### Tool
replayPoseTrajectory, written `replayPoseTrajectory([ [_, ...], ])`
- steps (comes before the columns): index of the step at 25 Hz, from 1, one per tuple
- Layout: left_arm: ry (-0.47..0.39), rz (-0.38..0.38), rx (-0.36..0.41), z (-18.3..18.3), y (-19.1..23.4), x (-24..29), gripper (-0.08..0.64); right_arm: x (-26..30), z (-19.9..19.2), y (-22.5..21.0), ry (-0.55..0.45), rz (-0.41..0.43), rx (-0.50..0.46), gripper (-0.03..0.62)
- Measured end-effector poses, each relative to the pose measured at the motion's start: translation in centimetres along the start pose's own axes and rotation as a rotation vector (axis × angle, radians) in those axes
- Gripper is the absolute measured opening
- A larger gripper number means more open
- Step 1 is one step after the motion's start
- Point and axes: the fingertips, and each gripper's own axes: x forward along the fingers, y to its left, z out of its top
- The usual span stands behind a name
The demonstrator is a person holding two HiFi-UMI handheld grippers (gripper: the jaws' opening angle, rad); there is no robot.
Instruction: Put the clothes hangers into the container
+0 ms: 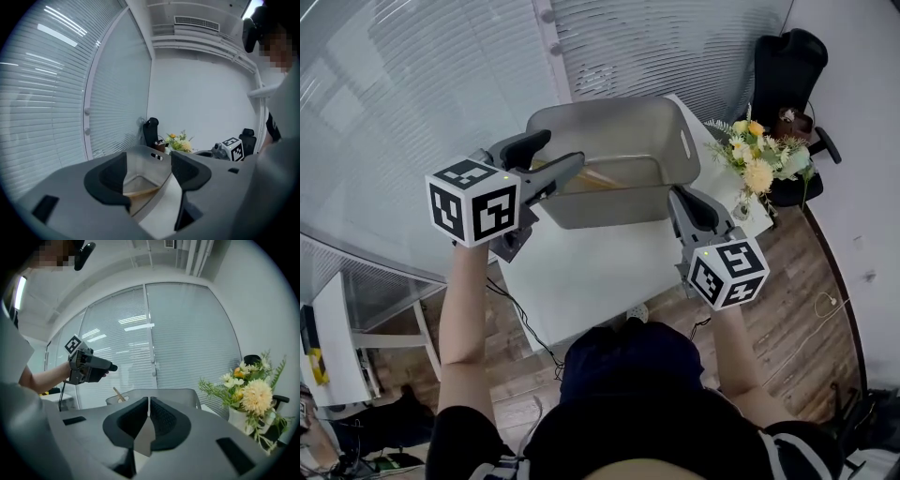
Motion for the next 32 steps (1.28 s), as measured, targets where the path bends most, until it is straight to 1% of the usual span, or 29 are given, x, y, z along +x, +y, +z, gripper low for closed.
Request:
replayPoseTrajectory([
  [3,-0.042,0.017,-0.015,-0.7,-1.3,-1.1,0.298,-0.9,-0.2,0.9,0.002,-0.001,0.003,0.037],
  [6,-0.085,0.032,-0.032,-1.8,-2.1,-2.3,0.276,-1.2,-0.4,1.9,0.002,0.0,0.001,0.037],
  [12,-0.147,0.006,-0.117,-4.3,-3.7,-3.2,0.261,-1.8,-0.4,3.2,-0.001,0.004,-0.017,0.037],
  [16,-0.17,0.027,-0.161,-6.6,-3.8,-3.8,0.234,-2.3,-1.0,3.8,-0.004,-0.002,-0.025,0.037],
  [18,-0.183,0.063,-0.156,-7.7,-3.6,-4.3,0.208,-2.4,-1.4,4.2,-0.005,-0.001,-0.02,0.037],
  [20,-0.192,0.101,-0.133,-8.8,-3.6,-4.9,0.183,-2.7,-1.9,4.6,-0.005,0.004,-0.013,0.037],
  [23,-0.213,0.135,-0.111,-10.3,-4.2,-5.6,0.151,-3.1,-2.8,5.4,-0.002,0.021,0.0,0.037],
  [25,-0.221,0.158,-0.117,-11.4,-4.5,-5.8,0.126,-3.4,-3.3,5.7,0.002,0.026,0.004,0.037],
  [29,-0.23,0.189,-0.149,-13.5,-5.2,-5.8,0.051,-3.9,-4.4,5.9,0.011,0.019,0.017,0.037],
  [32,-0.227,0.201,-0.135,-14.6,-6.0,-5.5,0.018,-4.2,-5.3,6.0,0.018,0.02,0.024,0.037],
])
